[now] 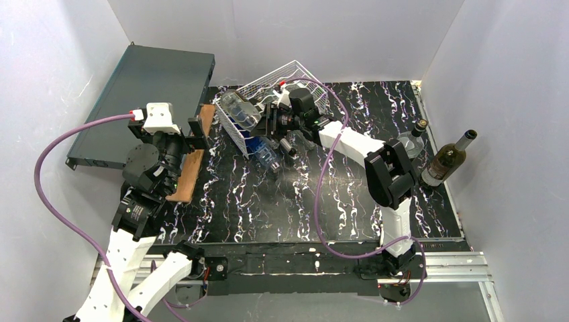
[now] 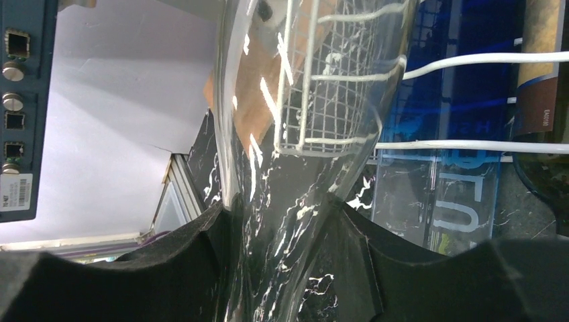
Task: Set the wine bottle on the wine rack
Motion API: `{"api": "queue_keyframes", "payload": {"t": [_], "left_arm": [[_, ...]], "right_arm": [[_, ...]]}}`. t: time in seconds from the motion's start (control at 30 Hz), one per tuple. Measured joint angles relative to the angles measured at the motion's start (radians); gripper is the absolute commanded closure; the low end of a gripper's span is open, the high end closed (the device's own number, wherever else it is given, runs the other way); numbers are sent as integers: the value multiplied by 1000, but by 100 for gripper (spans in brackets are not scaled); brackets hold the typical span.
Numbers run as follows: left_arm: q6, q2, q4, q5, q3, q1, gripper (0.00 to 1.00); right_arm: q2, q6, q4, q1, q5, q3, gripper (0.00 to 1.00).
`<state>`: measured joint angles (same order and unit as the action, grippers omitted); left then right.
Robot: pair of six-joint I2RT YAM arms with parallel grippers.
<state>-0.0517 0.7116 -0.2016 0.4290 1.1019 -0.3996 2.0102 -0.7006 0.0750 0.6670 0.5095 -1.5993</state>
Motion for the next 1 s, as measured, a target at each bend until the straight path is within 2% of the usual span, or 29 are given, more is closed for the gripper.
{"api": "queue_keyframes", "payload": {"t": [0.8,1.0], "left_arm": [[3,0,0,-2,0,0,1],[3,0,0,-3,0,0,1]], "right_arm": [[61,14,54,7,-13,-26,99],[71,35,64,9,-13,-26,74]]}}
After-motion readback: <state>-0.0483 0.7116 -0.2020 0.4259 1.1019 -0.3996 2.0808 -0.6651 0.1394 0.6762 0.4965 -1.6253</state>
